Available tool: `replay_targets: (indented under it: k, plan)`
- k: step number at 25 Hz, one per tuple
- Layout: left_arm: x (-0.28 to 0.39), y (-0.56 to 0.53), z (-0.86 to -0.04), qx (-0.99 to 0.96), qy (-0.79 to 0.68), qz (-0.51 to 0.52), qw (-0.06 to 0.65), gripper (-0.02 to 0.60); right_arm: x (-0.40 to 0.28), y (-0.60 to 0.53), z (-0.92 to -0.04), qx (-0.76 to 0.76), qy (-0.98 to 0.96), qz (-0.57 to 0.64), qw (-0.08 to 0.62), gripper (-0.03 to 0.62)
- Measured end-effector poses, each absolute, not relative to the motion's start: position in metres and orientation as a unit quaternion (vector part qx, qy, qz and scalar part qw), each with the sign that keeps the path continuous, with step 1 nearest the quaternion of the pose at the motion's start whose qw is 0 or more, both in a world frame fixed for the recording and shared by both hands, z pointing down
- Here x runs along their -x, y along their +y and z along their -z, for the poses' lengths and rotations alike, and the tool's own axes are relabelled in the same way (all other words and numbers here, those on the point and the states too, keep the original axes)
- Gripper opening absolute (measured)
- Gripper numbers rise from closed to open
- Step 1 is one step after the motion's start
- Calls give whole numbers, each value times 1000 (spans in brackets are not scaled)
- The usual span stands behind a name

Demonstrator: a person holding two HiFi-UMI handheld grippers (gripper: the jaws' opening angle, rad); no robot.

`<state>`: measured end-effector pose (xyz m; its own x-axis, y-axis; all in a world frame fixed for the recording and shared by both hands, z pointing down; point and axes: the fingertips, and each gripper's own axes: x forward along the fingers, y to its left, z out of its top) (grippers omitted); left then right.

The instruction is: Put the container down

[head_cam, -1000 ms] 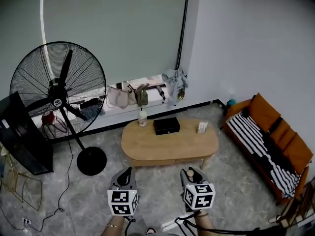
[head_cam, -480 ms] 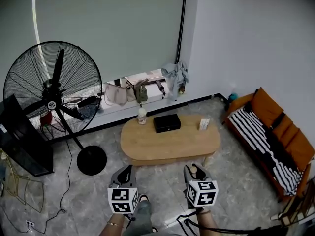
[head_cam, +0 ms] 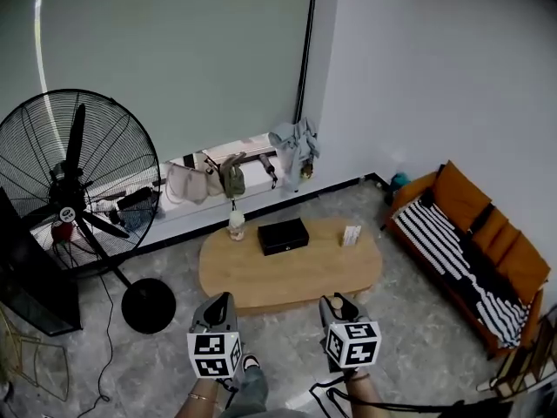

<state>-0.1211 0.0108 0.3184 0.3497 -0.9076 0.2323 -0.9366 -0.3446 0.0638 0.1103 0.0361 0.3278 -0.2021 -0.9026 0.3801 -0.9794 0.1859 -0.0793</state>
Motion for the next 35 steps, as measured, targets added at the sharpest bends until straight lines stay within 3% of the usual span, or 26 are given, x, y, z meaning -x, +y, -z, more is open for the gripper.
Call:
replay_targets:
  k: [24, 35]
  plan:
    - [170, -201, -318, -809, -572, -43, 126, -3, -82, -160, -302, -637, -744, -140, 146, 133]
    - [152, -251, -338, -813, -563, -67, 135, -3, -97, -209, -317, -642, -737, -151, 144, 133]
